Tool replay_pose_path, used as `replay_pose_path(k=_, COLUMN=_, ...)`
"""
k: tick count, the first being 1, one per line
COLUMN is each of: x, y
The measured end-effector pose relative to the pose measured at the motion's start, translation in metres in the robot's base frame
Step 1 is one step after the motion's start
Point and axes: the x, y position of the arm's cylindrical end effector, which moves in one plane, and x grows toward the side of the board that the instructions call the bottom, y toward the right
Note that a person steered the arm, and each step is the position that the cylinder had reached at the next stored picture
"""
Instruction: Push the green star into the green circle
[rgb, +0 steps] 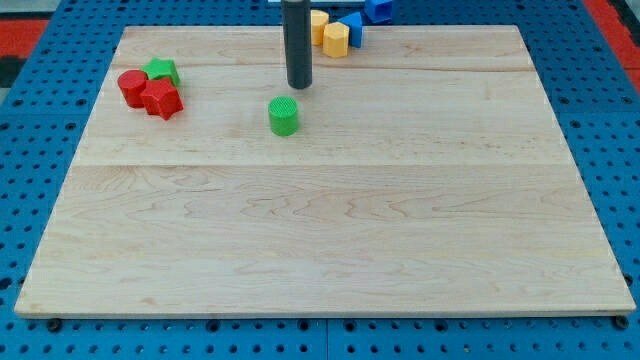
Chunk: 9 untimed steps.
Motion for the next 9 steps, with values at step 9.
replay_pose_path(k=9, x=0.039, y=-0.171)
